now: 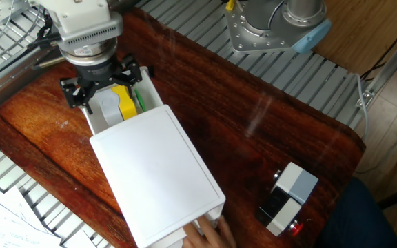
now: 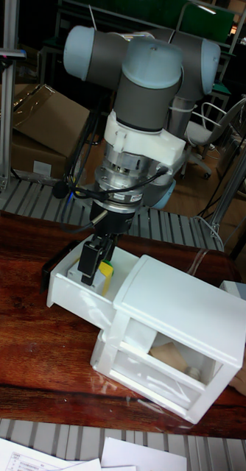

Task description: Take something out of a drawer

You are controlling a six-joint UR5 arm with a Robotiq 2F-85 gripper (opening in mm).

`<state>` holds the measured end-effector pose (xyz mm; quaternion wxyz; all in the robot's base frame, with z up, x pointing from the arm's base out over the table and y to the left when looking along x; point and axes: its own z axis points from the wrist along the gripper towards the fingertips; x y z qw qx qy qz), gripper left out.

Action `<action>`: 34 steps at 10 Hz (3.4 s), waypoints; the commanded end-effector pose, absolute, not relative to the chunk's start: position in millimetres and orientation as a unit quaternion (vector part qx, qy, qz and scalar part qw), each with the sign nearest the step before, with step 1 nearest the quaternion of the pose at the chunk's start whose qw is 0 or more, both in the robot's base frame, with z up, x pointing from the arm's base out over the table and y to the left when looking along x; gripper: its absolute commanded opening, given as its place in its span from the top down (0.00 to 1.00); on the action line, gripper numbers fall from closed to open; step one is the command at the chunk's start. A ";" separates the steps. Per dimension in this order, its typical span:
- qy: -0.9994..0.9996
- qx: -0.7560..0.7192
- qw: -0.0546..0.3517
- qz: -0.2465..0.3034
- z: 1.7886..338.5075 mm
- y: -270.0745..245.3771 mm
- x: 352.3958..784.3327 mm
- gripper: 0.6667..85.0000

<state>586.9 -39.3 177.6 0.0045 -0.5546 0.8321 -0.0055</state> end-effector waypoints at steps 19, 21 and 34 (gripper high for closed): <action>0.835 -0.550 0.013 0.011 154.6 -53.1 574.2 0.08; 0.842 -0.539 0.014 0.021 153.7 -47.6 571.6 0.10; 0.873 -0.485 -0.042 0.031 203.0 -38.8 543.3 1.00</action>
